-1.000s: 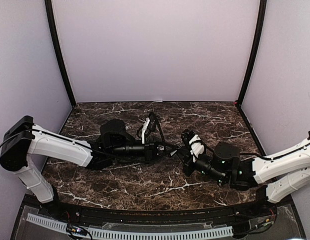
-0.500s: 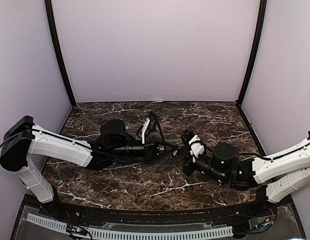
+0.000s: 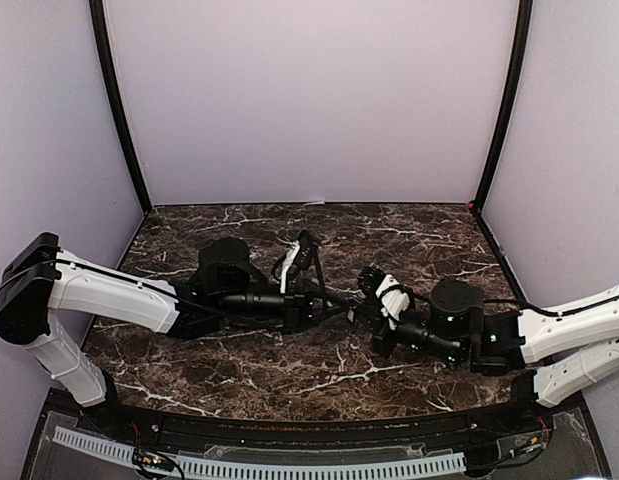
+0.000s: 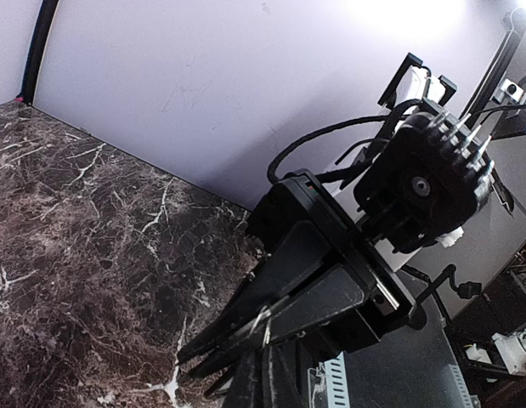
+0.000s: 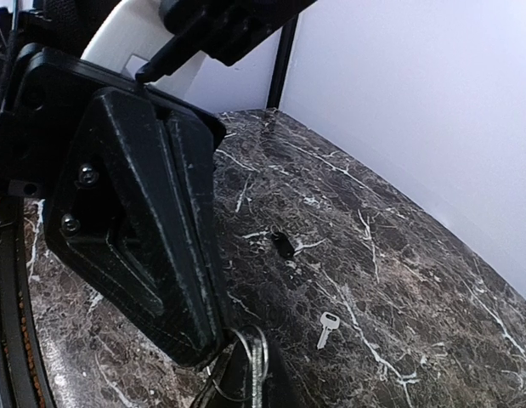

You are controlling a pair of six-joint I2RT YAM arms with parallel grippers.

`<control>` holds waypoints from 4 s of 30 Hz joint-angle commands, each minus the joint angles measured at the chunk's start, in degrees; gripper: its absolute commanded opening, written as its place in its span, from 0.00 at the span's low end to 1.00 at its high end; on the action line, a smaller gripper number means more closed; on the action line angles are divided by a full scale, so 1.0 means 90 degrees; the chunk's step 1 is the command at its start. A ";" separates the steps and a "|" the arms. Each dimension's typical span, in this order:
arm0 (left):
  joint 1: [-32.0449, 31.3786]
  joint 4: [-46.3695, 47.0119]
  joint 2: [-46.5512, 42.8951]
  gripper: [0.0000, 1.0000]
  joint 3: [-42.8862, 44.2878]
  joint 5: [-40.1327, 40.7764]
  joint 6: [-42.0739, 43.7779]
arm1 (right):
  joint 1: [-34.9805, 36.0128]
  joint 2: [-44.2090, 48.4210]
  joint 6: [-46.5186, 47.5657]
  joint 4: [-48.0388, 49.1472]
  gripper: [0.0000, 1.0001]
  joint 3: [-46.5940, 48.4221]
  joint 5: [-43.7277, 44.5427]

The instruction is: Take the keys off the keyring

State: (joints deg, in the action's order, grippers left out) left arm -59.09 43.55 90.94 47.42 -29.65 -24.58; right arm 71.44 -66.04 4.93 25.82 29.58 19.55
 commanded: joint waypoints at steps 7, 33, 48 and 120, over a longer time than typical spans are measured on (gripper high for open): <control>-0.0026 -0.0870 -0.0332 0.00 0.0118 -0.0771 0.0591 | -0.0119 0.0150 0.0369 -0.1384 0.00 0.0718 -0.1581; -0.0016 -0.1832 -0.0662 0.00 0.0122 -0.0602 0.1271 | -0.0386 0.0187 -0.0072 -0.2231 0.00 0.1027 -0.2966; -0.0016 -0.0739 -0.0927 0.63 -0.0782 0.0622 0.1496 | -0.0706 -0.0512 -0.1431 -0.1887 0.00 0.1172 -0.2036; -0.0105 -0.0372 -0.0350 0.41 -0.0490 0.1121 0.0124 | -0.2235 -0.1781 -0.2401 -0.5373 0.00 0.3110 -0.5296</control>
State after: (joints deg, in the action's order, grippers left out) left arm -60.31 39.38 85.93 40.03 -19.49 -20.80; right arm 51.20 -83.57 -15.53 -24.82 57.39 -27.31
